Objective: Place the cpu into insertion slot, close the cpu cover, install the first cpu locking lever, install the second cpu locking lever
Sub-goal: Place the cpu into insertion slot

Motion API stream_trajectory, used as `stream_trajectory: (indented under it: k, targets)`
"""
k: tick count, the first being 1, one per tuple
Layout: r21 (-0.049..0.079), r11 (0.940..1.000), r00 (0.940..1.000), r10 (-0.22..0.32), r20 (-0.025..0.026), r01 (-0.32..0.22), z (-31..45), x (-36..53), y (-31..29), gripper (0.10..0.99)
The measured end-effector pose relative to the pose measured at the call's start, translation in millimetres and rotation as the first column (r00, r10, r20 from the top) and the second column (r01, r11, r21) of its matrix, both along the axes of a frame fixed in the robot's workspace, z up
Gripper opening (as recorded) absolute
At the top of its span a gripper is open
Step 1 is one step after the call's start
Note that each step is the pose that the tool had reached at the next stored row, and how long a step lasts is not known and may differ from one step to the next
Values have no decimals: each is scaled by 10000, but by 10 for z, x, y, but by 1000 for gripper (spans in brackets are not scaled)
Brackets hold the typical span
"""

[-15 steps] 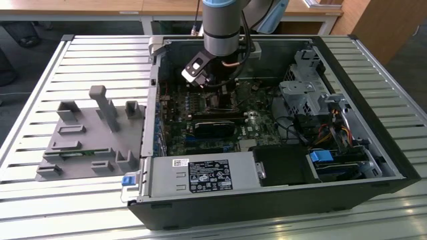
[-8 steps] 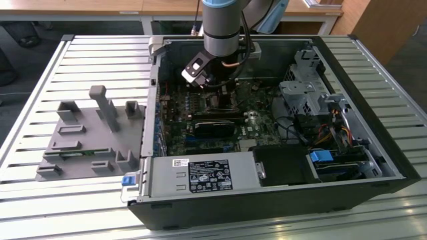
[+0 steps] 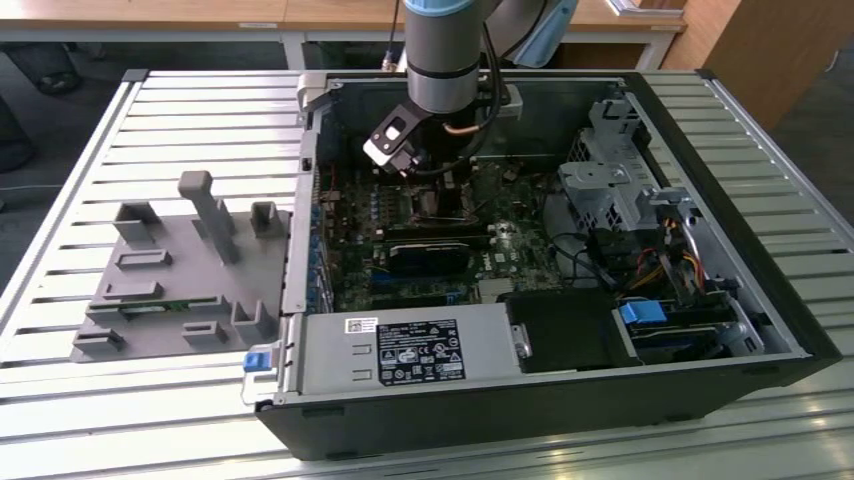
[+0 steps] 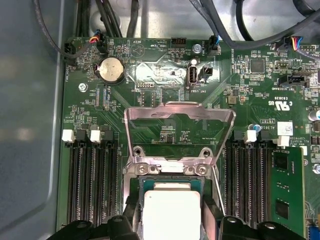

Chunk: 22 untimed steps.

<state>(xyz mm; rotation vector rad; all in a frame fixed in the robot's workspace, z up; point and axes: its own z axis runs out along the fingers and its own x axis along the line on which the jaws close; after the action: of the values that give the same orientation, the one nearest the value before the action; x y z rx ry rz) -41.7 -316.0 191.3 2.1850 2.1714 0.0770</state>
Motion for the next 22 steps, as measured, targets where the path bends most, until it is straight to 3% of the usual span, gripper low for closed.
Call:
stream_trajectory:
  k: [9, 20, 22]
  targets:
    - [-1, 10000, 10000, 0, -1, 0, 8, 0, 0, 612]
    - [-1, 10000, 10000, 0, -1, 0, 108, 0, 0, 612]
    - [-1, 10000, 10000, -1, -1, 1, 126, 0, 0, 537]
